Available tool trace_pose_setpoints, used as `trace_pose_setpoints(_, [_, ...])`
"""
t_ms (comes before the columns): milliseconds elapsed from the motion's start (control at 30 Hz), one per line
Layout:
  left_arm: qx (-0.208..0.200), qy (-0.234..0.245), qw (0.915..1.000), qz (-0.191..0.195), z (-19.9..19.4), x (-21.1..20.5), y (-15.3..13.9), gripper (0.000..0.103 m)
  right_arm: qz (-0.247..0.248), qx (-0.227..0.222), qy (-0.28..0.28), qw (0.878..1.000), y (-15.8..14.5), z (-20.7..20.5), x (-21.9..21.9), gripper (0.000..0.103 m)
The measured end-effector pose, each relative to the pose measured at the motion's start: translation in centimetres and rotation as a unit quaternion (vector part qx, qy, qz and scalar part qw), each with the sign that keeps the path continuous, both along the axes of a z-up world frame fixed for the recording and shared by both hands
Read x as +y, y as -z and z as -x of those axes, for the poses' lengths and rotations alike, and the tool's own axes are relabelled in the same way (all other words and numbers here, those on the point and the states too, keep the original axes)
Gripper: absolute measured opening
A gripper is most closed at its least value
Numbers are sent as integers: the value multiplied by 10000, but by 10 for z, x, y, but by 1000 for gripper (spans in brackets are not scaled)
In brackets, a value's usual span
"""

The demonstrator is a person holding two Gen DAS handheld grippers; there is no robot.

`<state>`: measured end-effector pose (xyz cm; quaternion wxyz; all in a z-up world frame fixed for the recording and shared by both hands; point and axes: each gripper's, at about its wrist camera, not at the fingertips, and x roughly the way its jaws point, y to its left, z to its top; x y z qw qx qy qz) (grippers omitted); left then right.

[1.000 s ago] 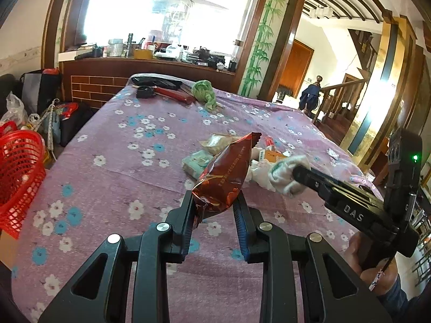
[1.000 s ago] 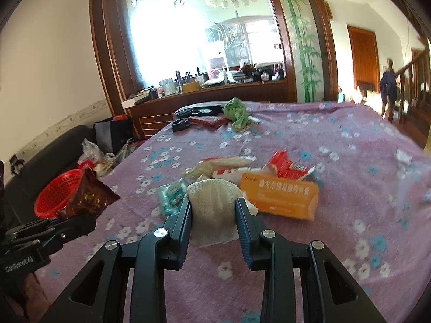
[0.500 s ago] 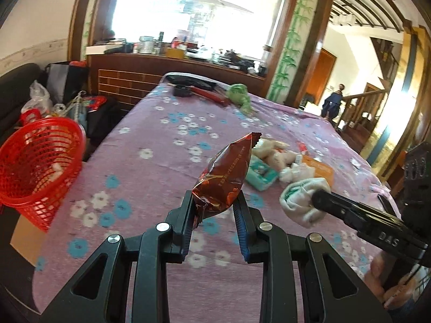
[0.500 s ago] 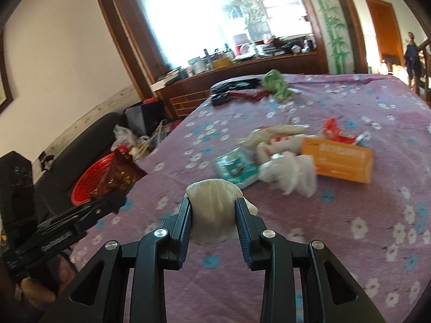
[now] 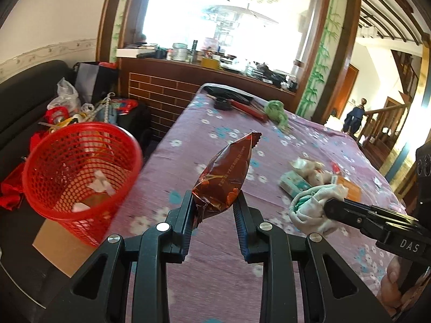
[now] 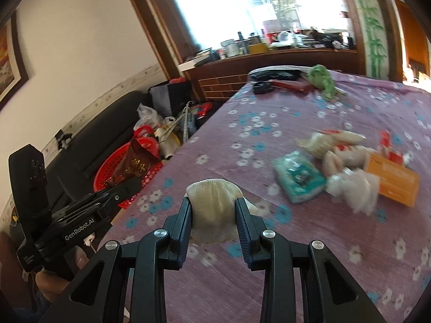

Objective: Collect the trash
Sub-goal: 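Carry the wrapper and tissue to the red wastebasket and open both grippers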

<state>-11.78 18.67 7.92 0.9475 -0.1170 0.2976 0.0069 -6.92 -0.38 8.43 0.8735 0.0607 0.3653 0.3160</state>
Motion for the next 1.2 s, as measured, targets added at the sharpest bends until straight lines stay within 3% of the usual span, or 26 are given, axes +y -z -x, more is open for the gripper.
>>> trace_pose_setpoints(367, [-140, -639, 9979, 20, 7, 75, -10, 27, 77, 104, -657, 9978, -15, -23, 82, 35])
trace_pose_setpoints(833, [126, -1452, 9890, 236, -7, 171, 8, 28, 121, 209, -1281, 9915, -24, -57, 206, 36])
trace_pose_setpoints(867, [134, -1502, 9882, 257, -8, 175, 10, 34, 136, 218, -1296, 9912, -23, -61, 215, 38])
trace_pose_setpoints(900, [131, -1574, 9870, 302, -8, 181, 11, 51, 142, 227, -1299, 9912, -20, -65, 223, 40])
trace_pose_setpoints(967, [63, -1684, 9848, 421, -5, 189, 11, 64, 85, 302, -1357, 9902, -16, -72, 231, 49])
trace_pose_setpoints(1200, [-5, -1479, 9877, 499, 5, 178, 9, 64, 62, 113, -1124, 9936, -16, -69, 200, 50])
